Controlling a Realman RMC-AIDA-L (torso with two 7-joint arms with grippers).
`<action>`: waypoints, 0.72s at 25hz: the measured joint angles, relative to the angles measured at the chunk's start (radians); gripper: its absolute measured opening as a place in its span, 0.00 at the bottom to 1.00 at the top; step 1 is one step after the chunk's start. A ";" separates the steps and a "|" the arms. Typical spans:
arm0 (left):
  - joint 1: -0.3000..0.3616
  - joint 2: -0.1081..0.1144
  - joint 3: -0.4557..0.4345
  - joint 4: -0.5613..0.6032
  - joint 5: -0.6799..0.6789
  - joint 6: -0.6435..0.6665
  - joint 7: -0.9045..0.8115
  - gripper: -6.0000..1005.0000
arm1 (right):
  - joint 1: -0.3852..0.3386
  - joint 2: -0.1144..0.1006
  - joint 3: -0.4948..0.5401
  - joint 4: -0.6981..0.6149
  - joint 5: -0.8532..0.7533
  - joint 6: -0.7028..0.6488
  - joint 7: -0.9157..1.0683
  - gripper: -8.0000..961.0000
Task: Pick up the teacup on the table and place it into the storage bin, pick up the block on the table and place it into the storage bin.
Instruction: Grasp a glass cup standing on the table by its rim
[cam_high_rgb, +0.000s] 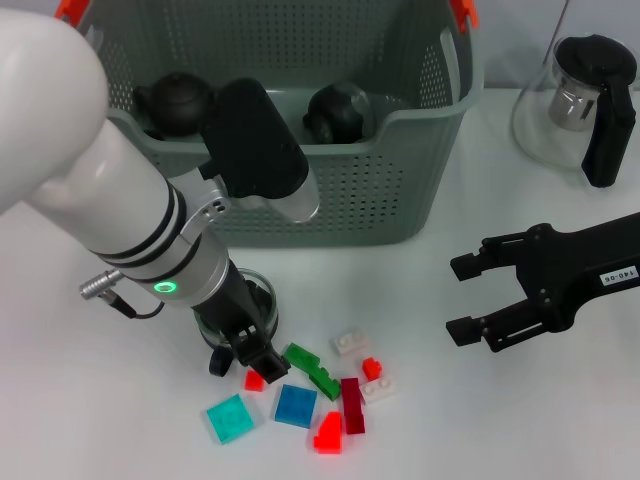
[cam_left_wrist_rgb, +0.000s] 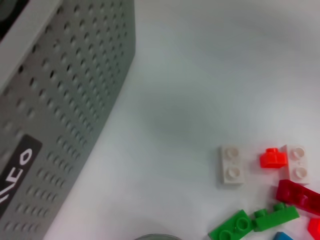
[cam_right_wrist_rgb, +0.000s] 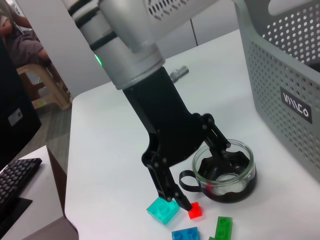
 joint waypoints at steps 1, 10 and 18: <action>-0.004 0.000 0.003 -0.012 0.002 -0.010 -0.002 0.84 | 0.000 0.001 0.000 0.000 0.000 0.000 0.000 0.98; -0.027 0.000 0.021 -0.096 0.049 -0.078 -0.019 0.84 | 0.000 0.007 -0.001 0.002 0.000 0.006 0.001 0.98; -0.030 0.000 0.034 -0.114 0.054 -0.103 -0.023 0.84 | 0.003 0.007 0.000 0.002 0.000 0.007 0.001 0.98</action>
